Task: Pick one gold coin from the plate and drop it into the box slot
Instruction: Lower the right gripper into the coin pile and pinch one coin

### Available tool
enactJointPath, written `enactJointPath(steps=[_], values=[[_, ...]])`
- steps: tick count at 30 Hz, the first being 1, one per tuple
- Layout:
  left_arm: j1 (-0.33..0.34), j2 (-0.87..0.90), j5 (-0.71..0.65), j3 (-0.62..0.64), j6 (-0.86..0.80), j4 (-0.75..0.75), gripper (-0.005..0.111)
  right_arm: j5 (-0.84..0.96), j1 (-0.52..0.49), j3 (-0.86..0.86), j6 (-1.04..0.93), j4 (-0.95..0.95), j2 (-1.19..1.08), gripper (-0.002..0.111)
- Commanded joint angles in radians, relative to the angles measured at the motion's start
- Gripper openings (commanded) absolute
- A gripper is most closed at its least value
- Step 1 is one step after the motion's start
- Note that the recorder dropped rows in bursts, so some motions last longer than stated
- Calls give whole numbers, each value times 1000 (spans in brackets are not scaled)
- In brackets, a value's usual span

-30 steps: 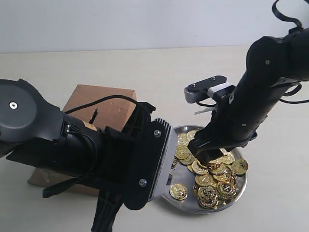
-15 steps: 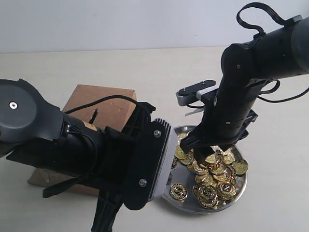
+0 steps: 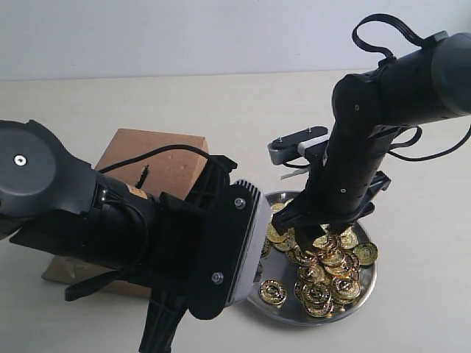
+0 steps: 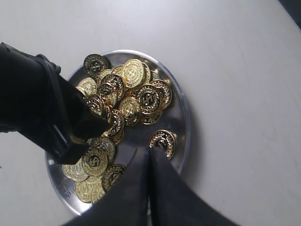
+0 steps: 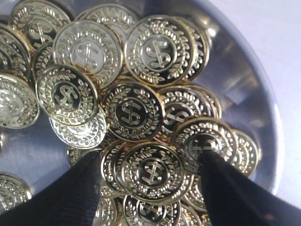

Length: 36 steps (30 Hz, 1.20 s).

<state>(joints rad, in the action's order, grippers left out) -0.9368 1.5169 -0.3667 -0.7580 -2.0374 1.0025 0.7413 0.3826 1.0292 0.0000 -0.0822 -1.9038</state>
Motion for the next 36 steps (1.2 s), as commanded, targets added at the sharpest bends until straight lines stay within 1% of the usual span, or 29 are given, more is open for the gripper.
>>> enactJointPath(steps=[1, 5, 13, 16, 27, 36], values=[[-3, -6, -9, -4, 10, 0, 0, -13, 1, 6, 0, -1, -5, 58], [-3, -6, -9, -4, 10, 0, 0, -13, 1, 6, 0, -5, -5, 55], [-3, -6, -9, -4, 10, 0, 0, -11, 1, 6, 14, -5, -5, 55], [-3, -6, -9, -4, 10, 0, 0, -5, 1, 6, 56, 50, -5, 51], [-3, -6, -9, -4, 8, 0, 0, 4, 1, 6, 81, 87, -6, 51], [-3, -6, -9, -4, 8, 0, 0, 4, 1, 6, 81, 82, -6, 46]])
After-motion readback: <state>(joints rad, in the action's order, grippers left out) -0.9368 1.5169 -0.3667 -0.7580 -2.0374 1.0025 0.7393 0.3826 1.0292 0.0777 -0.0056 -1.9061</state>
